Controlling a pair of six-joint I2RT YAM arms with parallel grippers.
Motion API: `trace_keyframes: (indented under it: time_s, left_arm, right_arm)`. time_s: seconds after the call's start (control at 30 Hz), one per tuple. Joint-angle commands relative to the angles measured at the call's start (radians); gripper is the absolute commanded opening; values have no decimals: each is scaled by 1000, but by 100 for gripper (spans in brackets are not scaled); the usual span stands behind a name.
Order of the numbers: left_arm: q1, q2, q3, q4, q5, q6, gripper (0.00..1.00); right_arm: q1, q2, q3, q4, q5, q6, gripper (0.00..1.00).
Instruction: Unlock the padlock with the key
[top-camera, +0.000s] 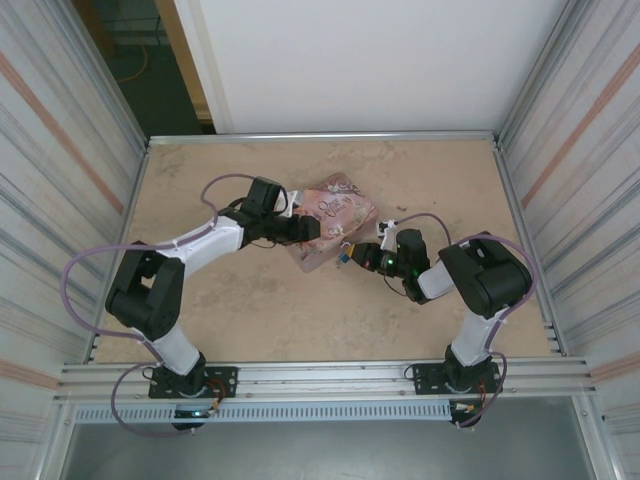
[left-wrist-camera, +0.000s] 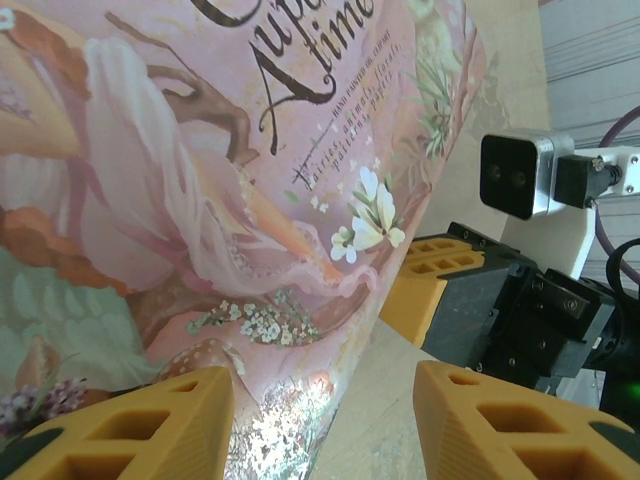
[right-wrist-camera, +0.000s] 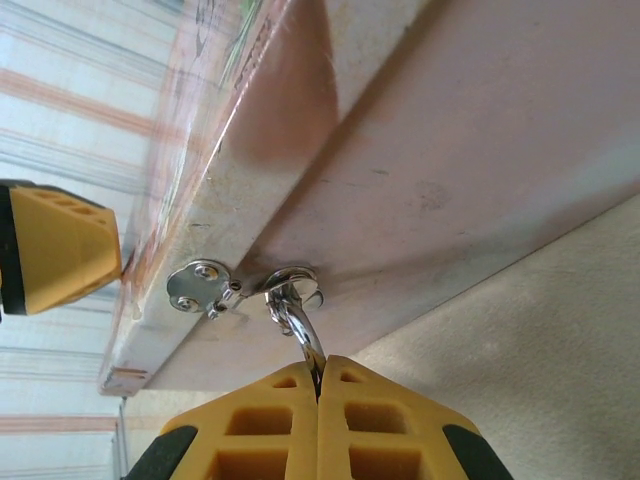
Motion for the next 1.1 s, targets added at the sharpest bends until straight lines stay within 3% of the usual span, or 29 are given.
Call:
trace_keyframes:
  time_s: [0.0,1.07]
  left_arm:
    - [-5,10,-55,-140,-21,-20,51]
    - [-5,4,-68,-137,-33,-19,53]
  right_arm:
    - [-18,11,30,123,56,43,0]
    - [-48,31,43,115,88,39,0]
